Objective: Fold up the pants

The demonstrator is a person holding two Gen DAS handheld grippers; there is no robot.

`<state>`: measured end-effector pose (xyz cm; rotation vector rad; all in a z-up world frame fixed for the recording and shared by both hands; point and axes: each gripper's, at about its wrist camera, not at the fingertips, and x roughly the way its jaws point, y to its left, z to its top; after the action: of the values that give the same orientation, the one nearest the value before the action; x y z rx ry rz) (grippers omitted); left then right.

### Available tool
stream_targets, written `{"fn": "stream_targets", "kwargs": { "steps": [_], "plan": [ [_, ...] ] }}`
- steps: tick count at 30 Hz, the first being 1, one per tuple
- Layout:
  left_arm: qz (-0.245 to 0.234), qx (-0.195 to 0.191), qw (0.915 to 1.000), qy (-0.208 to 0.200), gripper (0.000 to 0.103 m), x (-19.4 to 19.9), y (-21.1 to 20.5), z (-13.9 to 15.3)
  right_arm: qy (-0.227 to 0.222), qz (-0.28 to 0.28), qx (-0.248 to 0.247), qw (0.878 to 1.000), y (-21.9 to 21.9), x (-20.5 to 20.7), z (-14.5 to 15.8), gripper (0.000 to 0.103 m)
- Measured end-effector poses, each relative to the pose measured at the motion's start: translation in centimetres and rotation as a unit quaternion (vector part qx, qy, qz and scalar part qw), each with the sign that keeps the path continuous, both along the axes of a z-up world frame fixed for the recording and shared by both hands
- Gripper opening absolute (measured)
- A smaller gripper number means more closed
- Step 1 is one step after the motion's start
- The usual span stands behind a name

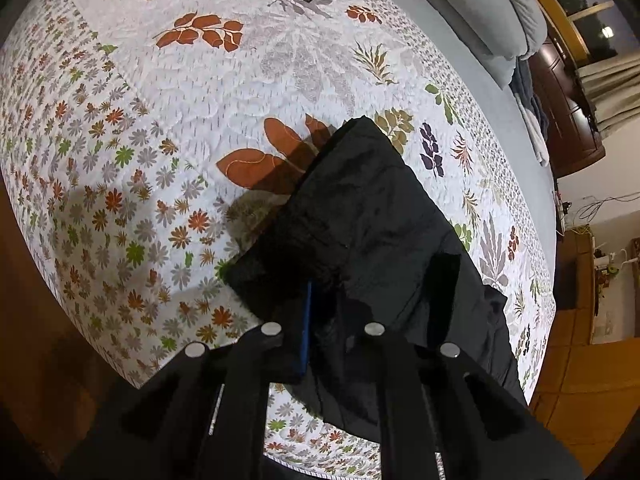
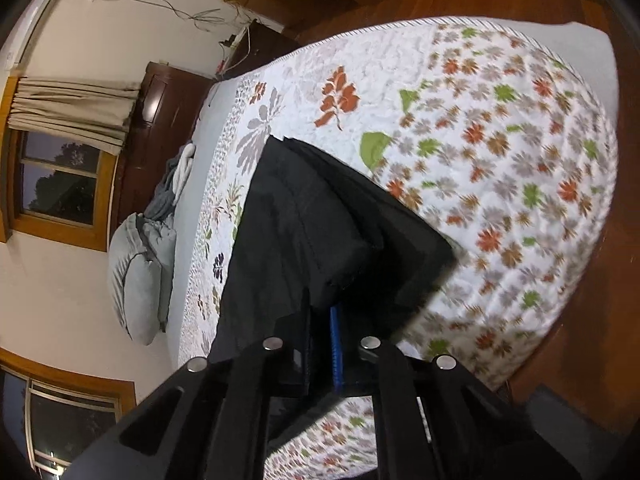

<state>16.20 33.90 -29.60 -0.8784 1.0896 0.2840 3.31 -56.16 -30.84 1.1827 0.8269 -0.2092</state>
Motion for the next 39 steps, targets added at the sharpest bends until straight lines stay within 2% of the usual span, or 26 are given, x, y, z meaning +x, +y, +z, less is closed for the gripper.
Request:
{"fn": "stream_targets", "kwargs": {
  "steps": [8,17,19,21,22,24,26,29,32,37,38,39],
  "plan": [
    [-0.001,-0.003,1.0,0.007,0.008,-0.1,0.3,-0.9,0.01,0.004,-0.007,1.0,0.0,-0.9,-0.7,0.008],
    [-0.008,0.002,0.9999,0.007,0.01,-0.3,0.2,-1.9,0.021,0.006,-0.011,1.0,-0.4,0.1,-1.6,0.008],
    [-0.015,0.008,0.9998,0.004,0.013,-0.4,0.2,-1.5,0.015,0.0,0.004,1.0,-0.7,-0.3,-1.3,0.019],
    [-0.024,0.034,0.9991,0.002,0.024,-0.6,0.0,-0.5,0.002,-0.023,-0.003,1.0,-1.7,-1.6,0.0,0.026],
    [-0.029,0.062,0.9977,0.0,0.03,-0.9,-0.1,0.4,-0.003,-0.037,-0.01,0.999,-2.3,-2.4,0.9,0.026],
    [-0.031,0.1,0.9945,-0.009,0.06,-1.6,-0.1,2.0,-0.013,-0.044,-0.027,0.999,-3.1,-3.5,2.7,0.026],
    [-0.027,0.137,0.9896,-0.031,0.074,-2.5,-0.4,3.9,-0.025,-0.038,-0.039,0.998,-3.2,-3.7,4.3,0.026],
    [-0.044,0.179,0.9816,-0.048,0.088,-2.8,-1.7,5.5,-0.038,-0.014,-0.041,0.998,-2.3,-2.6,5.2,0.026],
    [-0.073,0.193,0.9778,-0.035,0.089,-1.7,-3.2,5.2,-0.037,0.018,-0.033,0.999,-0.5,-0.5,4.4,0.026],
    [-0.09,0.175,0.9804,-0.005,0.09,0.1,-4.7,2.8,0.003,0.055,-0.022,0.998,1.8,2.1,0.9,0.026],
    [-0.092,0.172,0.9807,0.0,0.09,0.4,-4.9,2.3,0.015,0.055,-0.025,0.998,1.7,2.0,0.3,0.023],
    [-0.095,0.17,0.9809,0.003,0.09,0.5,-5.2,1.9,0.025,0.052,-0.027,0.998,1.4,1.8,-0.4,0.016]
  ]
}}
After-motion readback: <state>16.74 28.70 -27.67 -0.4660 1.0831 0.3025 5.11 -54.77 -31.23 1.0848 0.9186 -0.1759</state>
